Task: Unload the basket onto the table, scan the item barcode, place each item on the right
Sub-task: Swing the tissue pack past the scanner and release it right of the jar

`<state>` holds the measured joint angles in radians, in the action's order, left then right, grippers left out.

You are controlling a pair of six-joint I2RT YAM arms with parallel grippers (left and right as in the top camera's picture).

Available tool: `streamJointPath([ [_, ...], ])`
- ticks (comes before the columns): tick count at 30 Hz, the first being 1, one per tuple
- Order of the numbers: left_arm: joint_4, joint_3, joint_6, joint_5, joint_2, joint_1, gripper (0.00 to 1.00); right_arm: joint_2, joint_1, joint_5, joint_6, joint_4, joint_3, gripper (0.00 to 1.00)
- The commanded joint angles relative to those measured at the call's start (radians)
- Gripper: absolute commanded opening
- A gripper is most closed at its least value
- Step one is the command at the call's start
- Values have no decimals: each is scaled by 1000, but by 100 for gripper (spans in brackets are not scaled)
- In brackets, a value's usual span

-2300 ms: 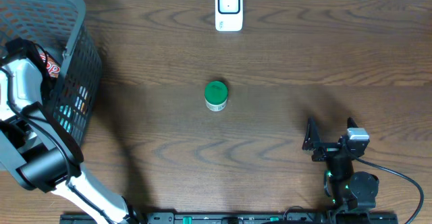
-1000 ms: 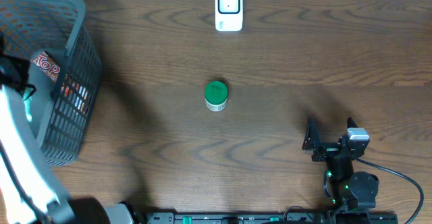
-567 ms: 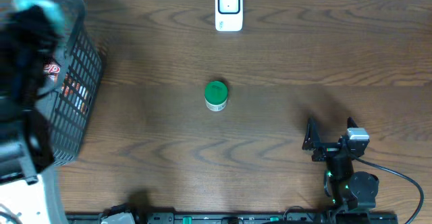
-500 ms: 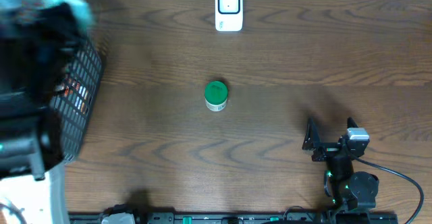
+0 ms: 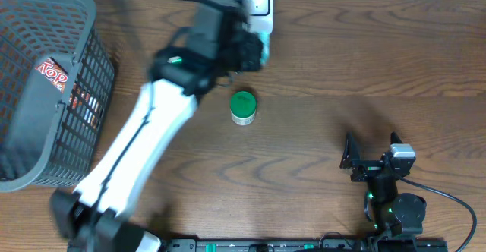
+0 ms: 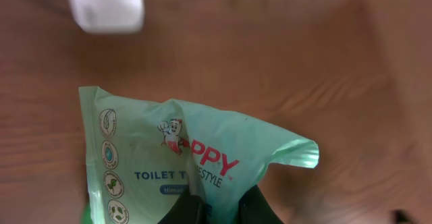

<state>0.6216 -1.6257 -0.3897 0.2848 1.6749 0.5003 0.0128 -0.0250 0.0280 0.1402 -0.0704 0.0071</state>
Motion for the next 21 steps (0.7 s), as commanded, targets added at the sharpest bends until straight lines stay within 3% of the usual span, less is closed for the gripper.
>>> streamJointPath([
  [1, -26, -6, 88, -13, 101, 58, 7, -3, -8, -4, 1, -3, -2, 99],
  [8, -76, -6, 167, -13, 273, 129, 7, -3, -8, -4, 1, -3, -2, 99],
  [14, -85, -6, 320, -13, 381, 193, 7, -3, -8, -4, 1, -3, -2, 99],
  [20, -83, -6, 334, -63, 430, 248, 8, -3, -8, -4, 1, -3, -2, 99],
  [21, -81, -6, 334, -89, 430, 255, 17, -3, -8, -4, 1, -3, -2, 99],
])
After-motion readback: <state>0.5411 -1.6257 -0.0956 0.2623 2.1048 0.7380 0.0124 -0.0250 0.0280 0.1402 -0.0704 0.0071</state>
